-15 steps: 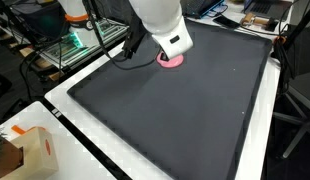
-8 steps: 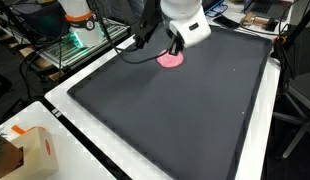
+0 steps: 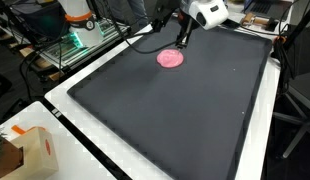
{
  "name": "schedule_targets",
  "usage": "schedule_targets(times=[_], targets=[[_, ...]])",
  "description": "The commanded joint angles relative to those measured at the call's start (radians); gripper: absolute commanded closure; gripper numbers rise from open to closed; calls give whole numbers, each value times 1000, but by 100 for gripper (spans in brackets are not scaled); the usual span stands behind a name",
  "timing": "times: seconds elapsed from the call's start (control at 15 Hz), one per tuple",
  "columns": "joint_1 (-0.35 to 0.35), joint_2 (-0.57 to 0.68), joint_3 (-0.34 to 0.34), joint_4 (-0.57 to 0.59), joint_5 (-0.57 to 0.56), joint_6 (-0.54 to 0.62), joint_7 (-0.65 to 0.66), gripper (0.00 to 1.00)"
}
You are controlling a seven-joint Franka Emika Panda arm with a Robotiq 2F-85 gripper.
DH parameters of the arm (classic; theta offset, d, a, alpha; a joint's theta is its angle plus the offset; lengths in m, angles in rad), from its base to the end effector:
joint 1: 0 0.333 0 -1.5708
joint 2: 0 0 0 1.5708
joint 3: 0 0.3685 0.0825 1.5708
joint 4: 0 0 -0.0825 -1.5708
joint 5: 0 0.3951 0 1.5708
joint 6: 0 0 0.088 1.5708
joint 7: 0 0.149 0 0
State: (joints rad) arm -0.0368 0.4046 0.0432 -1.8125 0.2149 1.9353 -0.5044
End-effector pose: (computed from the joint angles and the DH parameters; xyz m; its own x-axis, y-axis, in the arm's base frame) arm 0.6305 0.0254 0.3022 0.8975 0.4110 -0.1597 0.3521 -0.8860 -0.3016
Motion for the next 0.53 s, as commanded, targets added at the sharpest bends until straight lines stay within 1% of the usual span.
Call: schedule_targets(times=[0.0,0.47], targets=[[42,3,15,13,-118,2,73,97],[118,-12,41,9,-275,19,163,97]])
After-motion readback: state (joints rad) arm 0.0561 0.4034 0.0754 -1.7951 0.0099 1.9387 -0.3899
